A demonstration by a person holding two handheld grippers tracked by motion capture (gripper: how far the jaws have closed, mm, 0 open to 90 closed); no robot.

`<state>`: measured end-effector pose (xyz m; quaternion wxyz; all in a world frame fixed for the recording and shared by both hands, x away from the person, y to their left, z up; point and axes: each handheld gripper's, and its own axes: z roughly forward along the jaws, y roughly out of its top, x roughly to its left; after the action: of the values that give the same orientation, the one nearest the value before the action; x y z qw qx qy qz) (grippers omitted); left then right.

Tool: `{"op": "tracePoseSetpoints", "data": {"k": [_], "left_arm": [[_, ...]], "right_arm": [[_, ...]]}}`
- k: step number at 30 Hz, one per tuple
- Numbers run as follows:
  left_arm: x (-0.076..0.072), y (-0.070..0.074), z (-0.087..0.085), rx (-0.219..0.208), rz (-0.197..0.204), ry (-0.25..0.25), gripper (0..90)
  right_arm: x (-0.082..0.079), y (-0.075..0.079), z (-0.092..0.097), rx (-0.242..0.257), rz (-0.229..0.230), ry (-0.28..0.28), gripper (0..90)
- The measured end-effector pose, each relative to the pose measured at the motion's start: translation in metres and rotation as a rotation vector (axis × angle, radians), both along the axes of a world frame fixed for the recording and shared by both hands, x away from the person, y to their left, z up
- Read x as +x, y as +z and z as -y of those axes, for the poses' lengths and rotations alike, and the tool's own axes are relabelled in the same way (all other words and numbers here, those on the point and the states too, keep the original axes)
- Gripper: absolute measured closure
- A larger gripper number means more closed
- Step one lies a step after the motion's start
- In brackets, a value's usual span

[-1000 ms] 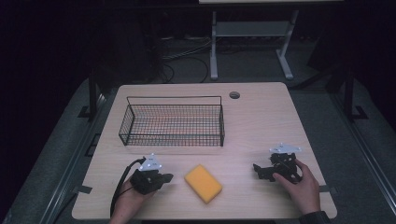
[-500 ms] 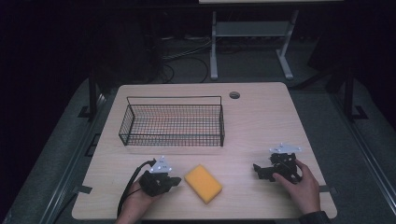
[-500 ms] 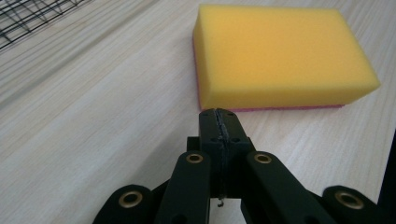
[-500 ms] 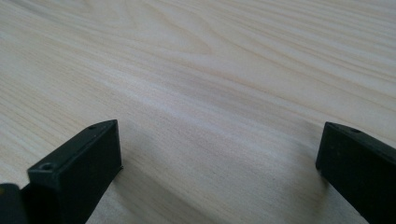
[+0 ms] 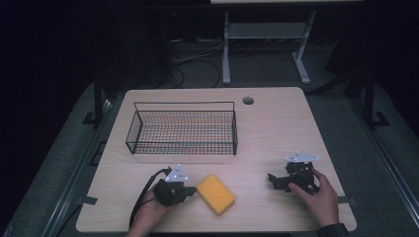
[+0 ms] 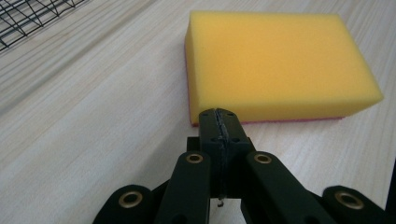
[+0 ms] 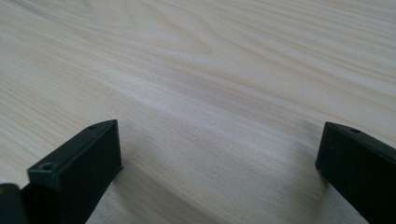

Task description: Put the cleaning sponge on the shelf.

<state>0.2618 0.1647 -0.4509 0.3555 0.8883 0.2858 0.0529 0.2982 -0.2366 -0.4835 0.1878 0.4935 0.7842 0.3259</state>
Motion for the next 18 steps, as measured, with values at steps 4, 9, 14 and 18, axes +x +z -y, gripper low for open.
{"op": "tracePoseSetpoints", "data": {"k": [4, 9, 14, 18], "left_arm": [[0.003, 0.0, 0.001, 0.003, 0.005, 0.004, 89.6], [0.007, 0.0, 0.005, 0.001, 0.003, 0.008, 89.5], [0.012, 0.001, 0.01, 0.002, 0.009, 0.005, 89.6], [0.015, 0.001, 0.015, 0.002, 0.013, 0.002, 89.6]], "right_arm": [[0.0, 0.0, 0.0, 0.0, -0.001, -0.001, 0.0], [0.0, 0.0, 0.0, 0.001, -0.002, -0.002, 0.0], [0.0, 0.0, 0.0, 0.001, -0.002, -0.003, 0.0], [0.0, 0.0, 0.0, 0.001, -0.001, -0.002, 0.0]]}}
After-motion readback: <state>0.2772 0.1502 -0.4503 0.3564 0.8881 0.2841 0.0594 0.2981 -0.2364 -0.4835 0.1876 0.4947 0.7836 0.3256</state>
